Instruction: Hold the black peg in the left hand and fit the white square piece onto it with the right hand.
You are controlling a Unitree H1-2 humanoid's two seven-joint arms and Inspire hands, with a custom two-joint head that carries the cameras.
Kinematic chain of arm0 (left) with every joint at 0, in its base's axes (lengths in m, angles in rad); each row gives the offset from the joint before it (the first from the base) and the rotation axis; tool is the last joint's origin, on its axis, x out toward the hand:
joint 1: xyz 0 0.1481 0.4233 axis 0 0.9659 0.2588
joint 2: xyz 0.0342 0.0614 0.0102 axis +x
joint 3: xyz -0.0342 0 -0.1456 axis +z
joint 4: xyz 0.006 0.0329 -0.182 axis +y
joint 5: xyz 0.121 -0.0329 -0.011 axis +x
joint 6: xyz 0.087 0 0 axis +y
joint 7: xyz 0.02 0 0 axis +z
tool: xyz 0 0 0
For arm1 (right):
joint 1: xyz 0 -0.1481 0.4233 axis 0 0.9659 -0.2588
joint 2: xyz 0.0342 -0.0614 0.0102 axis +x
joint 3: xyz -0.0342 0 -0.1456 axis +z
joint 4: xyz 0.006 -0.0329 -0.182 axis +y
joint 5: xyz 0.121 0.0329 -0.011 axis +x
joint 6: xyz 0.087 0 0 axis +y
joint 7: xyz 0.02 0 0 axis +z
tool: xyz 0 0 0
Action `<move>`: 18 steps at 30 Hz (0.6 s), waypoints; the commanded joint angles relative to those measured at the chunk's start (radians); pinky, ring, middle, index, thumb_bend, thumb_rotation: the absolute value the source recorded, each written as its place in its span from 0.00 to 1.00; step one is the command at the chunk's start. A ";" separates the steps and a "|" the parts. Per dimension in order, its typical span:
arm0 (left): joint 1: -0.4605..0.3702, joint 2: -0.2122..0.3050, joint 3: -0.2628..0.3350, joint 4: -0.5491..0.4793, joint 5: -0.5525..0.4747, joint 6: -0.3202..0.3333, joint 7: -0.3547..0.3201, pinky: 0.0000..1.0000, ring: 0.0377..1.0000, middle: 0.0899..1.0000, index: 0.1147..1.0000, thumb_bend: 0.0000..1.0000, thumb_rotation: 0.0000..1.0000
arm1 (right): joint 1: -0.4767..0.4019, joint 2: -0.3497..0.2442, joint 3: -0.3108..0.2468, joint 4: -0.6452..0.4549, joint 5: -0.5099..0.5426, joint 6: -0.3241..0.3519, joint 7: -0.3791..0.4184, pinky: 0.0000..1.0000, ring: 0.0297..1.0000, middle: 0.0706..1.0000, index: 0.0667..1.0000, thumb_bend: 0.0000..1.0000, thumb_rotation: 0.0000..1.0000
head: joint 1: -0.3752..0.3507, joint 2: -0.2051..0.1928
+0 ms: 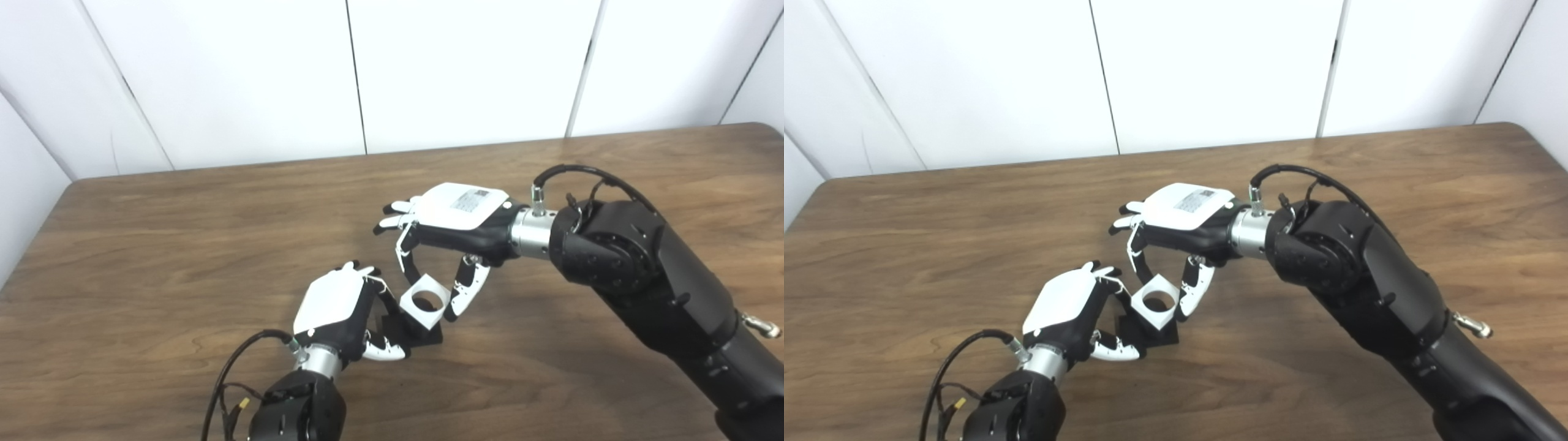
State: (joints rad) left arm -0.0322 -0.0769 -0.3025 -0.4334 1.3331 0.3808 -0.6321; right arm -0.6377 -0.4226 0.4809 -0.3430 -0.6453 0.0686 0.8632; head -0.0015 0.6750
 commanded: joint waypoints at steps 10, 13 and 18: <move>-0.022 -0.012 -0.006 -0.009 0.019 -0.002 0.013 1.00 1.00 0.90 0.42 0.52 0.06 | -0.019 0.008 0.006 0.022 -0.016 -0.058 -0.030 1.00 1.00 0.94 0.45 0.53 0.14 | 0.000 -0.002; -0.023 -0.014 -0.005 -0.010 0.019 0.001 0.006 1.00 1.00 0.90 0.42 0.52 0.06 | -0.019 0.007 0.013 0.018 -0.032 -0.075 -0.030 1.00 1.00 0.95 0.45 0.53 0.15 | -0.001 -0.003; -0.024 -0.018 -0.007 -0.004 0.012 -0.002 0.022 1.00 1.00 0.90 0.42 0.52 0.06 | -0.016 0.007 0.015 0.013 -0.051 -0.103 -0.034 1.00 1.00 0.95 0.45 0.53 0.14 | 0.001 -0.002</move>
State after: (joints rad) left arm -0.0322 -0.0800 -0.3036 -0.4312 1.3342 0.3815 -0.6294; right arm -0.6262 -0.4162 0.5001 -0.3105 -0.6877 -0.0115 0.8499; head -0.0015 0.6719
